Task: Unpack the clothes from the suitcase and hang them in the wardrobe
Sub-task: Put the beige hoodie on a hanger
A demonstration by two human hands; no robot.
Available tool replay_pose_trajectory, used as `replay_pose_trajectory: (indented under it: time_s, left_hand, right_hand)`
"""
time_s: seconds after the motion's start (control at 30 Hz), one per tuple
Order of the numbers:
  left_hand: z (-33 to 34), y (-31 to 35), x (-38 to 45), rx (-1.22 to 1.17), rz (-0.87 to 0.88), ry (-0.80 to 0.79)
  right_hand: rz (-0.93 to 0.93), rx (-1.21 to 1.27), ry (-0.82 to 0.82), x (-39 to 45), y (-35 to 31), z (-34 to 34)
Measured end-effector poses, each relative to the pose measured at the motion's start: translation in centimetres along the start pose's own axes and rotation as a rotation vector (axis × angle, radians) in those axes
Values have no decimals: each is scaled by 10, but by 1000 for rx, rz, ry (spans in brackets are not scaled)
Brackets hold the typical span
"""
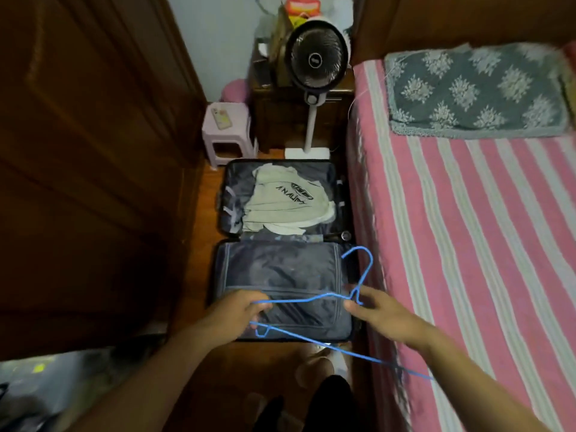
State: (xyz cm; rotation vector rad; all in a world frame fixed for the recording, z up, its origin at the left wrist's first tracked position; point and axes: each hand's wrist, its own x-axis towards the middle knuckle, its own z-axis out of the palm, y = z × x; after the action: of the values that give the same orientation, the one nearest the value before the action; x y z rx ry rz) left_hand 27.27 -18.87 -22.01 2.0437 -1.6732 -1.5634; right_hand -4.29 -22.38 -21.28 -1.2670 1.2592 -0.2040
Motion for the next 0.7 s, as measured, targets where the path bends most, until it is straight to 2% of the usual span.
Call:
replay_pose_trajectory:
  time_s: [0.1, 0.23, 0.4, 0.5, 0.7]
  left_hand:
    - [-2, 16, 52, 107, -53, 63]
    - [-15, -1, 104, 216, -201, 221]
    - [-21, -83, 171, 185, -299, 125]
    - [-20, -139, 233, 256, -314, 46]
    - [-16, -248, 447, 538, -173, 35]
  right_hand:
    - [24, 70, 67, 43, 24, -12]
    - [111, 204, 122, 99, 54, -23]
    - [335, 339, 424, 186, 96, -28]
    - [420, 378, 502, 246, 128, -13]
    - [380, 650, 693, 384, 210, 66]
